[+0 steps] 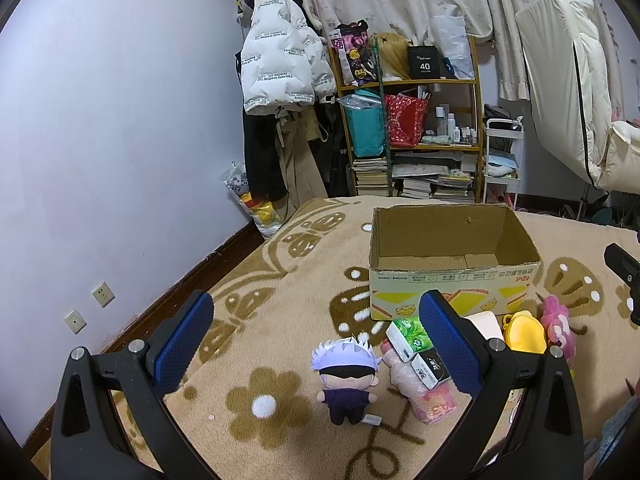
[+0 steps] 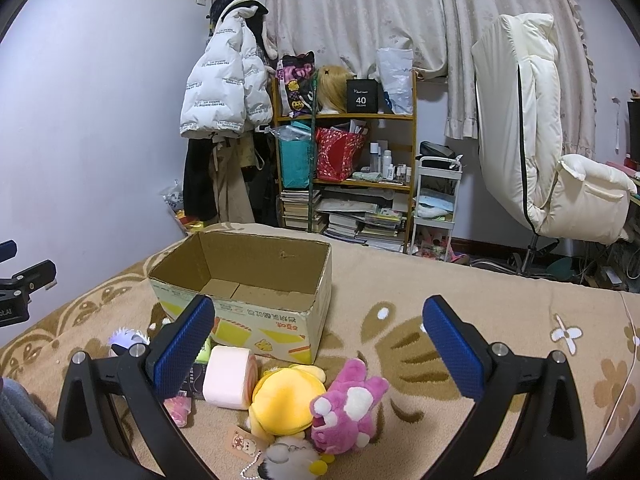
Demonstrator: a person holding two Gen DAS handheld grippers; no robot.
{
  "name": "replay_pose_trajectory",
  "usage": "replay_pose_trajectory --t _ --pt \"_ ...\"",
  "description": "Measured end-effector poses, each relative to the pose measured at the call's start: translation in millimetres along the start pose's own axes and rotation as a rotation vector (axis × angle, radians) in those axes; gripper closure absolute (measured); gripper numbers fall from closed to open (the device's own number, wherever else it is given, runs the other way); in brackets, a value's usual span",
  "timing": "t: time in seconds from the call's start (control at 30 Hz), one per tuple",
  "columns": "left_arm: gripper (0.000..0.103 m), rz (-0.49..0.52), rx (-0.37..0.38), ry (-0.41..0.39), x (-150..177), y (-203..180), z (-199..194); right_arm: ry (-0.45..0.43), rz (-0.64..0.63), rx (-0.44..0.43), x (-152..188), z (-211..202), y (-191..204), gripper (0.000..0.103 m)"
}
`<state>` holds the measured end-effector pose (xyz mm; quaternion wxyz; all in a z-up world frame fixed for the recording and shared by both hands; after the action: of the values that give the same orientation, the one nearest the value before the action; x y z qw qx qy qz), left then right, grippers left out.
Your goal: Organize soft objects
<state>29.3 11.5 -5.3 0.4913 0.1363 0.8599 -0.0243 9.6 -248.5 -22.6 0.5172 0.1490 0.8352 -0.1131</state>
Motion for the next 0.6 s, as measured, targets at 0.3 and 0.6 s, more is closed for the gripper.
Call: replay_pose_trajectory --t 0.3,0.6 --pt "0.001 0.001 -0.003 0.000 1.3 -2.0 0.0 0.002 0.001 -0.001 1.1 1.0 0.6 0.000" --pt "0.001 0.019 -0.007 0.008 -0.1 -2.2 -0.2 0.002 0.002 -0.002 -0.8 -0.6 -1.5 0.000"
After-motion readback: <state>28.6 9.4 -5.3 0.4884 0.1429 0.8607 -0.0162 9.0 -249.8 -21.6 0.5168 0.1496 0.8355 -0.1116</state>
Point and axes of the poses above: each gripper's, at about its wrist camera, not at the fingertips, and z roughly the way its jaws point, y to its left, x to its underside, the point moved 3 cm from there along z, roughly the way its jaws point, and after that the axes turned 10 degrees about x, right-handed, at the moved point
